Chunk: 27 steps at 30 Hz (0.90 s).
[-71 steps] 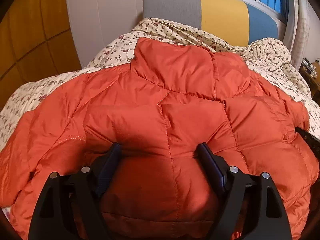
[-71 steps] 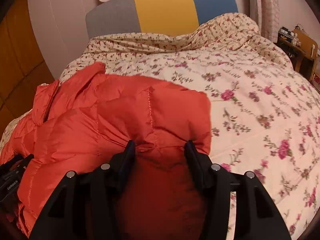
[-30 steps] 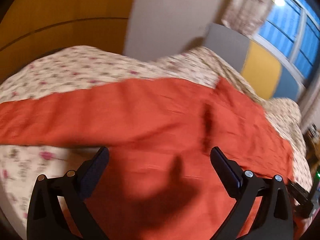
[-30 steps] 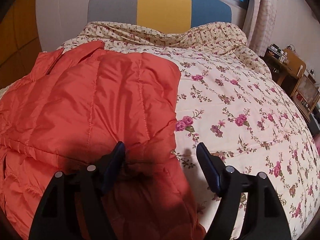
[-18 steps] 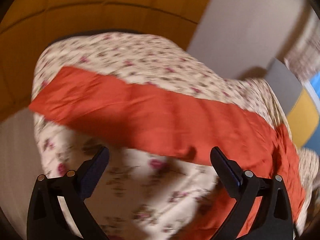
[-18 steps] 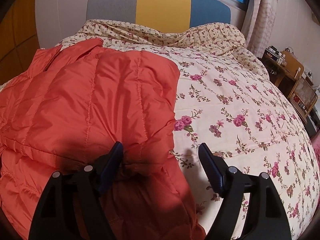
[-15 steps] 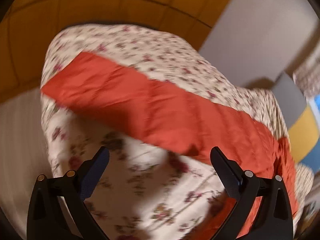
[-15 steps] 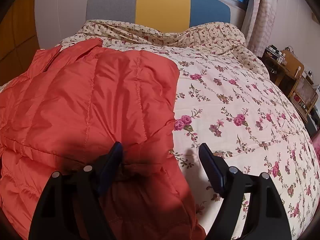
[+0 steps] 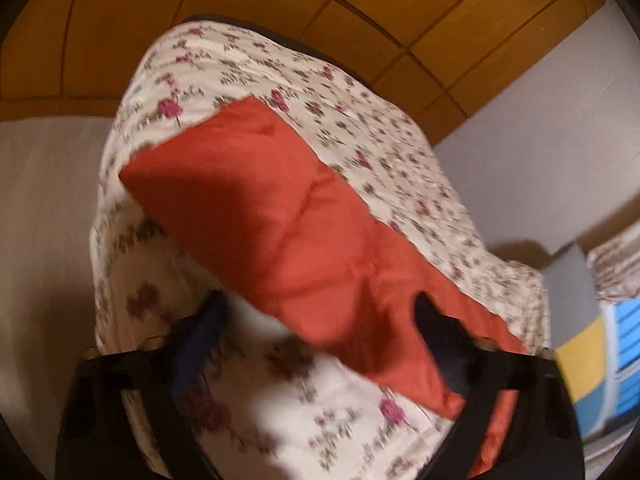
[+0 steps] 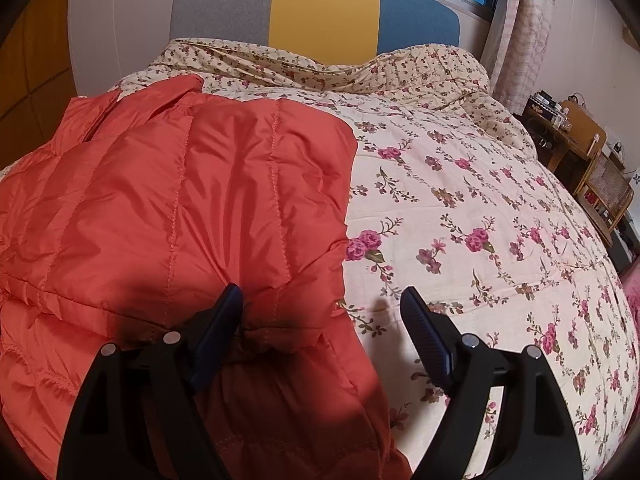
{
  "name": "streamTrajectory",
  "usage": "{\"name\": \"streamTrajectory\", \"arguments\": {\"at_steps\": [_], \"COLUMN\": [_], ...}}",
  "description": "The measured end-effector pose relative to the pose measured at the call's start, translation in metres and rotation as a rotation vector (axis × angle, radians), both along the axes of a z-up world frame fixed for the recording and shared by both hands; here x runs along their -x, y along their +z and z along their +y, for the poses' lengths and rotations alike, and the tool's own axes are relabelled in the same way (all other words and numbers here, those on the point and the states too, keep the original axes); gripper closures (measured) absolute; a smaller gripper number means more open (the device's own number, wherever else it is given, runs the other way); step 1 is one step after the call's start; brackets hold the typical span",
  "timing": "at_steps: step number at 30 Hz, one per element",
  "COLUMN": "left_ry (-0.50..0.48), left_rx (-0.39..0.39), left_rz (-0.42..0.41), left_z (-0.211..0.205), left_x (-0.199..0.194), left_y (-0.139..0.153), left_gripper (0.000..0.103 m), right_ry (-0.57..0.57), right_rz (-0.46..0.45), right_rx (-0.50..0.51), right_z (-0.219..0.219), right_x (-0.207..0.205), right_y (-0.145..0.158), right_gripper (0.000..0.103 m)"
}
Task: Fold large clothes
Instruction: 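Grasp the cuff of the other sleeve with the left tool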
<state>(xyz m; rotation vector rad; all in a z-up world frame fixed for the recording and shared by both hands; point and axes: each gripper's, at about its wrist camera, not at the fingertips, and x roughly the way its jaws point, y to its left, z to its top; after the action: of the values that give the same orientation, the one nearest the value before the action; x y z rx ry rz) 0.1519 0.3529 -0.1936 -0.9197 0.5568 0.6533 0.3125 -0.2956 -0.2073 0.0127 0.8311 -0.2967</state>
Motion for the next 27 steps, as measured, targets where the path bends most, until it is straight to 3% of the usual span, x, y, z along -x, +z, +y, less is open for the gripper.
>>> {"name": "streamTrajectory", "arguments": {"at_steps": [1, 3, 5, 7, 10, 20, 27], "left_ry": [0.001, 0.002, 0.004, -0.008, -0.008, 0.018, -0.117], "left_rx": [-0.006, -0.022, -0.027, -0.022, -0.070, -0.268, -0.460], "left_rz": [0.023, 0.041, 0.052, 0.050, 0.057, 0.035, -0.032], "left_z": [0.003, 0.008, 0.012, 0.014, 0.006, -0.032, -0.092], "left_x": [-0.004, -0.012, -0.017, -0.021, -0.026, -0.032, -0.046], "left_y": [0.000, 0.001, 0.002, 0.003, 0.010, 0.053, 0.091], "left_gripper": [0.033, 0.036, 0.061, 0.075, 0.086, 0.090, 0.090], "right_ry": [0.000, -0.001, -0.001, -0.002, -0.002, -0.003, -0.003], "right_rz": [0.001, 0.000, 0.001, 0.003, 0.001, 0.001, 0.001], "right_rx": [0.005, 0.009, 0.004, 0.005, 0.005, -0.002, -0.007], "right_z": [0.000, 0.000, -0.001, 0.000, -0.001, 0.000, 0.000], "right_x": [0.000, 0.000, 0.000, -0.001, -0.001, -0.002, -0.002], "right_y": [0.000, 0.000, 0.000, 0.000, 0.000, 0.000, 0.000], "right_gripper": [0.022, 0.022, 0.022, 0.021, 0.021, 0.021, 0.021]}}
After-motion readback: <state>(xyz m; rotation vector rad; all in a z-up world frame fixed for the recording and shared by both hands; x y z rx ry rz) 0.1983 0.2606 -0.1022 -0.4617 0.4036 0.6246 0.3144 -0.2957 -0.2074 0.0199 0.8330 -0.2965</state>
